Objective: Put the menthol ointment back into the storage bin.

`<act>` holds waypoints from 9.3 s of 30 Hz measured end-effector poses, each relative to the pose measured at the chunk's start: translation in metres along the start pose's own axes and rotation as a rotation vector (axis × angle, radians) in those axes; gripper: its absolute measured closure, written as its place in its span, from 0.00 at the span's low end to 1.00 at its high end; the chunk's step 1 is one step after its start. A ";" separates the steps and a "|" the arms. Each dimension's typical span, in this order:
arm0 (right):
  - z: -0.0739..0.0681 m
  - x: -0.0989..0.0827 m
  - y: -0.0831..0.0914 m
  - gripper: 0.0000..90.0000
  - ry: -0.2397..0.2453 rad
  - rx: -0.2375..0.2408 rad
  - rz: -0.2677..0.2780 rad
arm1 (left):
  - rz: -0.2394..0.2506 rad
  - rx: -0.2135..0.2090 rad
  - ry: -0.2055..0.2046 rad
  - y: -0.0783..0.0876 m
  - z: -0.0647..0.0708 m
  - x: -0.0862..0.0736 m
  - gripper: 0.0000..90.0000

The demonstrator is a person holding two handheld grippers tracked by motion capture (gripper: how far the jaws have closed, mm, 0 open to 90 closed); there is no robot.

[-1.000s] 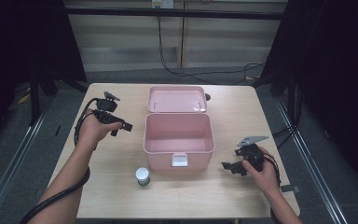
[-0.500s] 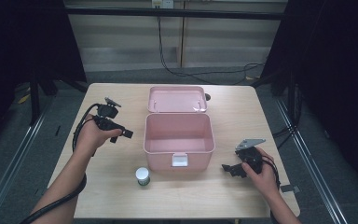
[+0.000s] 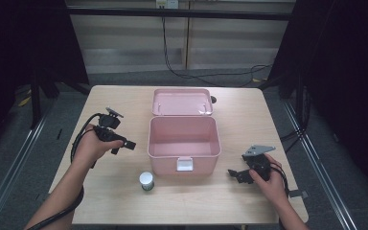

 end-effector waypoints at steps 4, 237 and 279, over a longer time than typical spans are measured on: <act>-0.001 -0.001 0.000 0.13 -0.009 -0.003 0.018 | -0.005 -0.009 -0.011 0.001 0.002 -0.005 0.25; 0.000 -0.002 -0.001 0.13 -0.002 -0.004 0.045 | -0.176 -0.060 -0.099 0.074 0.092 0.102 0.56; 0.000 -0.001 -0.001 0.13 -0.003 -0.003 0.046 | -0.165 -0.051 -0.089 0.023 0.109 0.126 0.56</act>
Point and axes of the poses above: each handheld gripper's, and its own axes: y roughly backward along the jaws, x roughly out of its top, z roughly to its right, the point moved 6 cm from there along -y, roughly forward along the jaws
